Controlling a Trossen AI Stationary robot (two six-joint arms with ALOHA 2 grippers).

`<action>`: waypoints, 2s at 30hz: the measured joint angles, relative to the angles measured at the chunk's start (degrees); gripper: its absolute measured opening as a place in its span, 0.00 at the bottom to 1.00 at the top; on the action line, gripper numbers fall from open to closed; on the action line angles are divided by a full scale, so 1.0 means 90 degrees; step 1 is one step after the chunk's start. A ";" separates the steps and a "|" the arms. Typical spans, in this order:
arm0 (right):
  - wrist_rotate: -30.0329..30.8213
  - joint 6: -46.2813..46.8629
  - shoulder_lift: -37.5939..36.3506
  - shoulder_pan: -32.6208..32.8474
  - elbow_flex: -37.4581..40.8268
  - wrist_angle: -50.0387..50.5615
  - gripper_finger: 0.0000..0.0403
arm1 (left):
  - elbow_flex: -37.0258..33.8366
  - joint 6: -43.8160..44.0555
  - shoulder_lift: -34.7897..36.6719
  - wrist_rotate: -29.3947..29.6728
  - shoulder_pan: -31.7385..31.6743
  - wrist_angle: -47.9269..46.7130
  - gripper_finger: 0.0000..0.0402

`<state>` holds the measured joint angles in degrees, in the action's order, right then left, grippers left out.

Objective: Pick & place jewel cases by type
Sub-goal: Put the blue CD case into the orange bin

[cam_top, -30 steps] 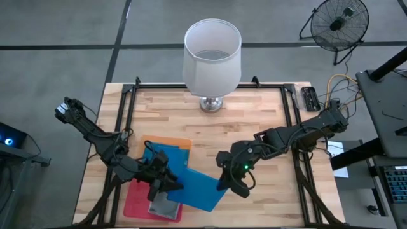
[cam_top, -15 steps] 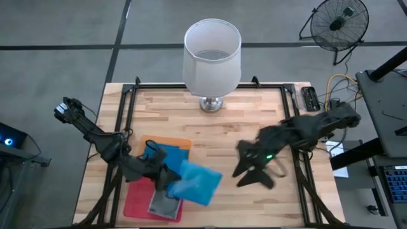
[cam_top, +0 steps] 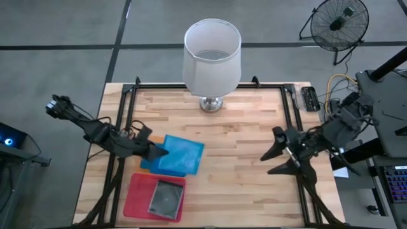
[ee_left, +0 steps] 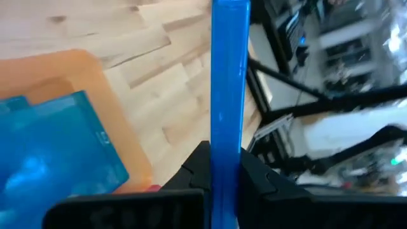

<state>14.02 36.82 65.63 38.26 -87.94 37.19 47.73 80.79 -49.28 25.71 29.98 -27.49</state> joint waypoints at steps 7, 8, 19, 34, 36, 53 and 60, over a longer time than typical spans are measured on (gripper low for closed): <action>0.0572 0.0005 0.0103 0.0349 0.0005 -0.0012 0.56 | -0.1706 0.0890 0.1337 0.0320 0.0002 0.0577 0.02; 0.0579 0.0042 0.0149 0.0349 0.0008 -0.0013 0.56 | -0.1908 0.1011 0.1471 0.0326 0.0002 0.0596 0.02; 0.0560 0.0527 0.0638 0.0362 0.0017 0.0011 0.56 | -0.2942 0.1518 0.2809 -0.0040 0.0010 0.0312 0.02; 0.0564 0.0714 0.0968 0.0362 0.0024 0.0012 0.56 | -0.3280 0.2467 0.3215 -0.0698 0.0007 -0.0690 0.02; 0.0562 0.0721 0.0968 0.0362 0.0024 0.0013 0.56 | -0.3366 0.2526 0.3018 -0.0742 0.0007 -0.0614 0.02; 0.0564 0.0673 0.0959 0.0362 0.0024 0.0261 0.56 | -0.3980 0.2758 0.1724 -0.0682 0.0002 0.1903 0.04; 0.0564 0.0548 0.0959 0.0362 0.0024 0.0491 0.56 | -0.3981 0.2801 0.1710 -0.0696 0.0007 0.1833 0.23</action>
<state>19.09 41.75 74.26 41.52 -87.72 41.61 11.90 106.00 -33.89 19.44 30.04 -10.99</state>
